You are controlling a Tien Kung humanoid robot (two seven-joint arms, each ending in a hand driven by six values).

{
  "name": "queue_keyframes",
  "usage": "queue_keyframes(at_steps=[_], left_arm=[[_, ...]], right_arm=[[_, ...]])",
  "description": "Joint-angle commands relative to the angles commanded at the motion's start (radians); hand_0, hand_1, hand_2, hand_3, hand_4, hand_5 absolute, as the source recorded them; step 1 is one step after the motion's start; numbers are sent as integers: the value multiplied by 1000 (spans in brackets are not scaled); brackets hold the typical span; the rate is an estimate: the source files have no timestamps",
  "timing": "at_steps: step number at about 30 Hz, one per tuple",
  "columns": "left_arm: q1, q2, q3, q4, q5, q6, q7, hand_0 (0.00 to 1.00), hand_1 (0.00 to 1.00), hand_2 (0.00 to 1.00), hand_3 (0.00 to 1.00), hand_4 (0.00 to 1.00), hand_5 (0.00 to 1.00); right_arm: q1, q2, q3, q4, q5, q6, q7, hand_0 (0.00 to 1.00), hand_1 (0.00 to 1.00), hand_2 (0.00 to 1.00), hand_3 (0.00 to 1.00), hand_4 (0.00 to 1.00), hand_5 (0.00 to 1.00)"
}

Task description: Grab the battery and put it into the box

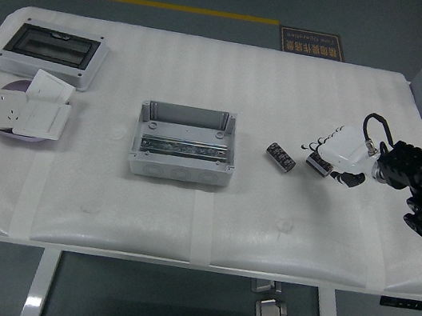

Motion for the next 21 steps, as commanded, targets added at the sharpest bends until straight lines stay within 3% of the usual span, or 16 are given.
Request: queue_keyframes(at_steps=[21], left_arm=[[-6, -7, 18, 0, -11, -3, -14, 669, 695, 550, 620, 546, 436]], right_arm=[[-14, 61, 16, -91, 0, -13, -9, 751, 710, 854, 965, 584, 8]])
